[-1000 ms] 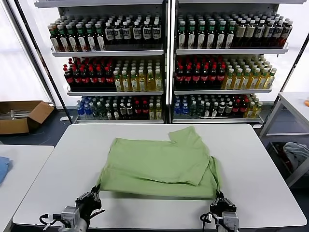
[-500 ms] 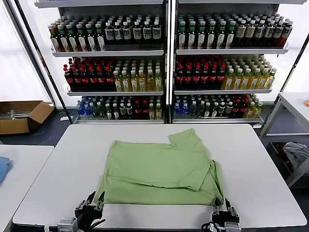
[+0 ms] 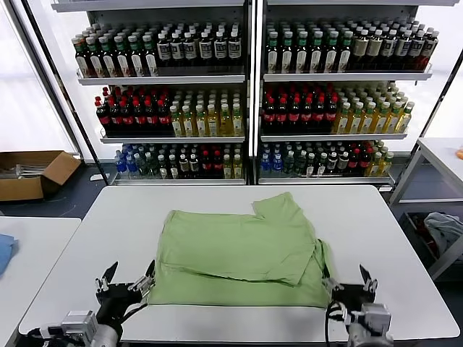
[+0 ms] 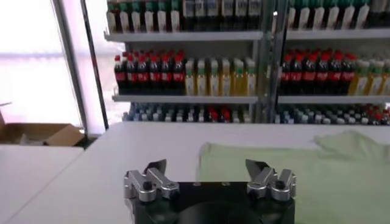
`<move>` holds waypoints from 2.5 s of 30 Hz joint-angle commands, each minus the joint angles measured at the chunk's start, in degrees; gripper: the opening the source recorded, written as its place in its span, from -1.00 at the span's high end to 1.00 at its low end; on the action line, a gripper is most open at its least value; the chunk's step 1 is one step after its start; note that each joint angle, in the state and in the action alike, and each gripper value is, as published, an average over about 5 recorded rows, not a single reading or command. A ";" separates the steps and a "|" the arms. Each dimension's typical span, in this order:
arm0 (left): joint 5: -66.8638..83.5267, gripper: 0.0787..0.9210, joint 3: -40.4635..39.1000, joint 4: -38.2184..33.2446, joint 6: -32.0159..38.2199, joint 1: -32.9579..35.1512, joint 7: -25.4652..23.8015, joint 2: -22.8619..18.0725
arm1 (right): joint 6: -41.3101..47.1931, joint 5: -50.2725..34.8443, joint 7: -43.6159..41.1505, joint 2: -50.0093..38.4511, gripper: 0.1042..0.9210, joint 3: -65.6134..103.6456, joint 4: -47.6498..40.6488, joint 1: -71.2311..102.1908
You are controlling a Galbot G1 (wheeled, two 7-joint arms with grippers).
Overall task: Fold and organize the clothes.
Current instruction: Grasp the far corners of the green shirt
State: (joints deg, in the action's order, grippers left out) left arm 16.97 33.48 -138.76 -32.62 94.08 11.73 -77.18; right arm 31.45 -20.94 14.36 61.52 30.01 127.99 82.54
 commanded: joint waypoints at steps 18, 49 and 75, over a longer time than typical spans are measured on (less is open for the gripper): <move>14.30 -0.77 -16.30 46.70 -0.51 -47.75 -3.59 14.06 | -0.43 -13.83 -27.91 -7.70 -0.76 -15.09 -42.43 -45.78; 9.31 -0.77 -18.95 60.48 -0.42 -52.81 -7.34 8.41 | -5.06 4.83 -28.19 16.65 -0.76 -16.39 -77.72 -61.22; 7.51 -0.55 -19.12 61.32 -0.44 -51.18 -8.20 7.22 | -6.61 6.14 -26.95 17.78 -0.28 -13.30 -78.36 -57.73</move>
State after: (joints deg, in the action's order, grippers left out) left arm 24.91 14.48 -77.72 -32.90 42.81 3.56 -69.98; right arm 24.85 -15.14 -12.66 78.75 16.50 49.95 24.39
